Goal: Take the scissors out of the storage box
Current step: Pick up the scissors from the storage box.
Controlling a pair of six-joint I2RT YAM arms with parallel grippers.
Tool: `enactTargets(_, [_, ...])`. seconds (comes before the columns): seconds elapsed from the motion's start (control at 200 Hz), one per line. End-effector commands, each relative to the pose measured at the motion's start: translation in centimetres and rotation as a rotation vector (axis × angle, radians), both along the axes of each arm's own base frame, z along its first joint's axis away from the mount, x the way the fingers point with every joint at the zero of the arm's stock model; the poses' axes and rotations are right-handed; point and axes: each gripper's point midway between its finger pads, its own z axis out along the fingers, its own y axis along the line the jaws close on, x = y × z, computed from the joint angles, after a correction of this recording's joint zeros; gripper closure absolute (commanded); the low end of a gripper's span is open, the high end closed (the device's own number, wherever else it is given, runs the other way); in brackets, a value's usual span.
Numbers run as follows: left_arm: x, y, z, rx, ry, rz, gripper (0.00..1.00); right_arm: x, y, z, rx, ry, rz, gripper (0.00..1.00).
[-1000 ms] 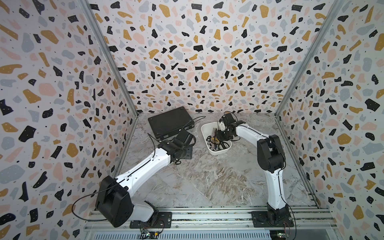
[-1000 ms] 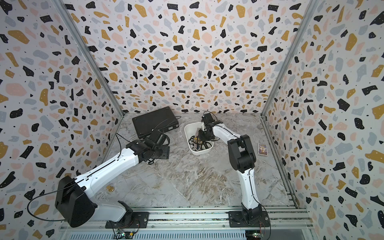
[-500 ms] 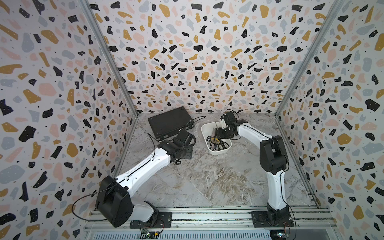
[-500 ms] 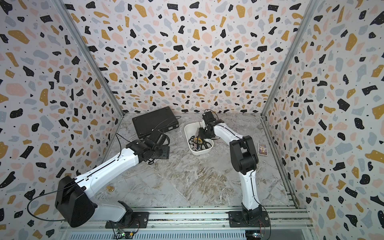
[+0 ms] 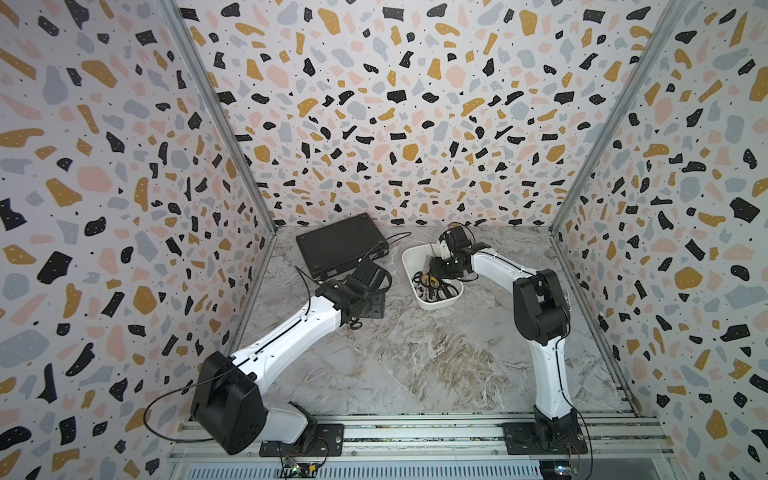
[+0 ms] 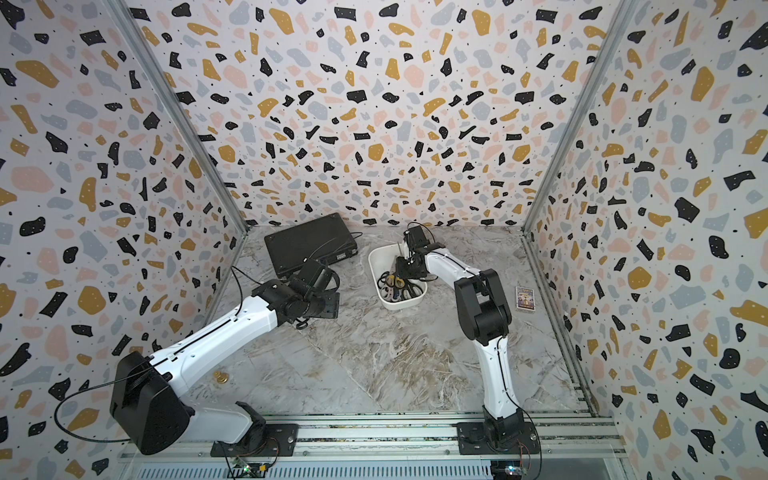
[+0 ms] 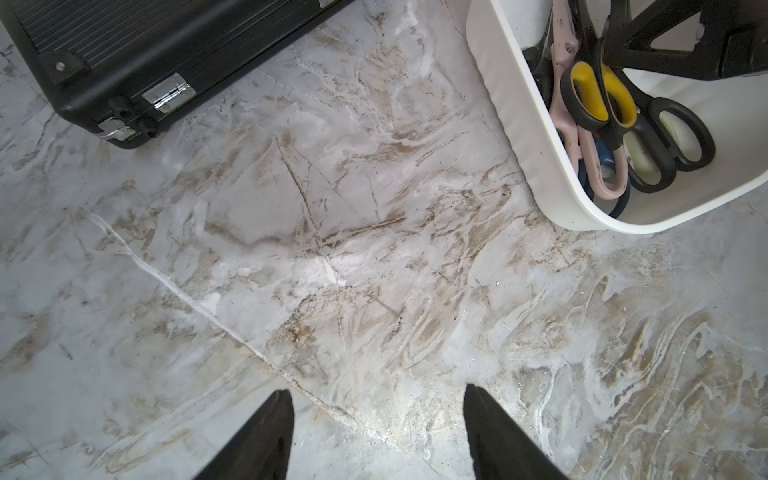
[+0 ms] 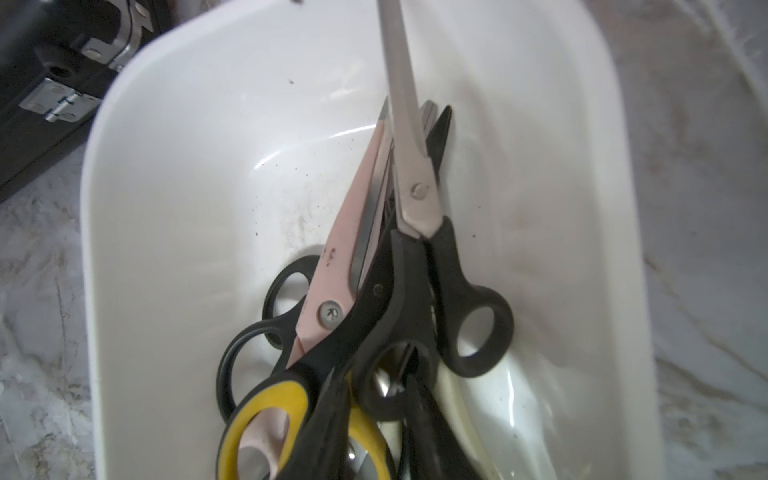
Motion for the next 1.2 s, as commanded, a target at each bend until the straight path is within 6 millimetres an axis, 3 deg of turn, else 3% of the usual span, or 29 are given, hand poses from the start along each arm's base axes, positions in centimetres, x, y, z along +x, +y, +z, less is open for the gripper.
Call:
enactTargets(0.0, [0.1,0.1,0.4,0.001,-0.008,0.006,0.31,0.4,1.2,0.3,0.036,-0.007,0.008,0.70])
enactTargets(0.295, [0.0,0.2,0.6,0.006,-0.012,0.009,0.31,1.0,2.4,-1.2,0.108,-0.009,0.004,0.67])
enactTargets(0.681, [0.1,0.2,0.3,0.007,-0.003,0.012,0.31,0.4,1.4,-3.4,0.056,0.042,-0.018,0.88])
enactTargets(0.816, [0.1,0.3,0.4,0.009,-0.008,0.015,0.31,0.5,1.5,-1.6,0.079,0.010,-0.018,0.93])
enactTargets(0.966, [0.1,0.3,0.4,0.010,-0.009,0.015,0.31,0.5,1.3,2.6,0.101,-0.056,-0.022,0.96])
enactTargets(1.196, [0.4,0.1,1.0,-0.002,-0.029,0.016,0.31,-1.8,-0.1,7.7,0.120,-0.114,-0.046,0.97])
